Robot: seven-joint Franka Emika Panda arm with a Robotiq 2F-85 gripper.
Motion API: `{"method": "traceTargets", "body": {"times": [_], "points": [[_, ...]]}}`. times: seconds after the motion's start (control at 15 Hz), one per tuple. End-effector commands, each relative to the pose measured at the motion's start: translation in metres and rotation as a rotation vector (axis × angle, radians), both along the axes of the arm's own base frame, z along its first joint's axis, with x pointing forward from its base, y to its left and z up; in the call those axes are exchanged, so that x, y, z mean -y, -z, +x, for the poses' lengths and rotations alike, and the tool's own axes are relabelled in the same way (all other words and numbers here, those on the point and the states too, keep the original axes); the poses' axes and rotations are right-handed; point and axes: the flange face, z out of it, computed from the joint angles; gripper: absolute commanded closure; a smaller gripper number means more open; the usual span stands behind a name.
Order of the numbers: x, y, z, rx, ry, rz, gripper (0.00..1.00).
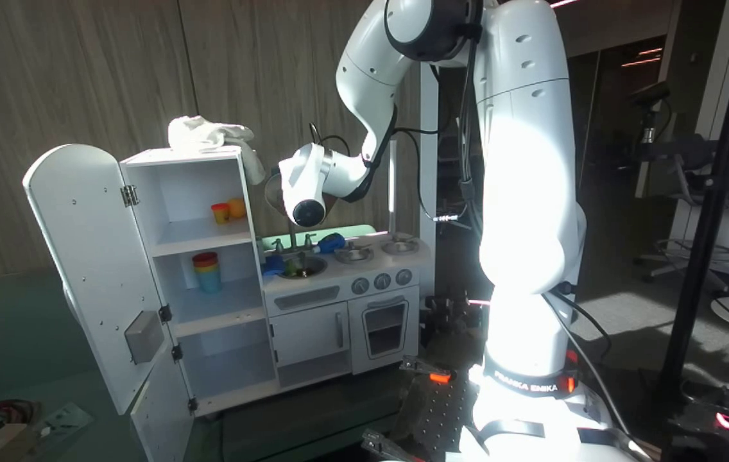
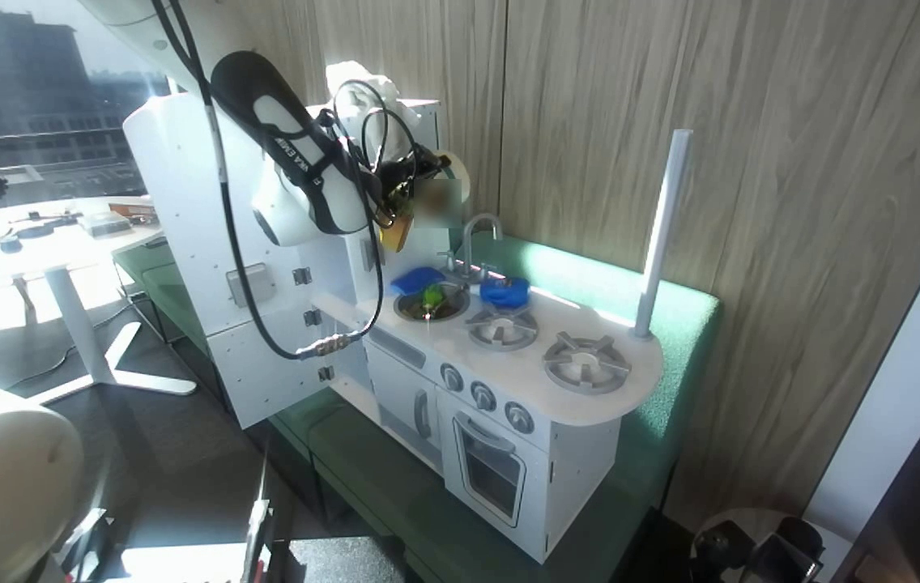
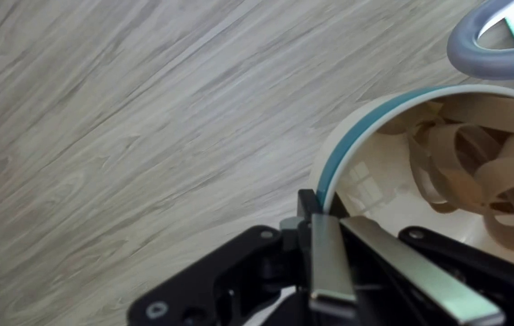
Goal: Pick the spoon from the white bowl and place it in the sink, pick the white bowl and pour some of the substance it contains into the sink
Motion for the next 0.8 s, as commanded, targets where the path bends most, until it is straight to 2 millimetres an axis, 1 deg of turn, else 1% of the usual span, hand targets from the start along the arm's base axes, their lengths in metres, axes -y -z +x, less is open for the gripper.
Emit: {"method": "traceTargets", "body": {"times": [0.0,0.2,0.33,0.47,0.67,0.73], "points": [[0.007,0.005,-0.005,-0.032,0.017,0.019,0.99],[0.012,0.011,-0.009,-0.075,0.038,0.005,0.99],[0.011,0.003,-0.009,-0.054,0.042,0.008,0.99],[0.008,-0.008,-0.009,-0.017,0.027,-0.018,0.99],[0.005,-0.041,-0.007,0.087,0.027,-0.066,0.99],[0.006,-0.046,-0.01,0.089,0.063,-0.023,0.99]]}}
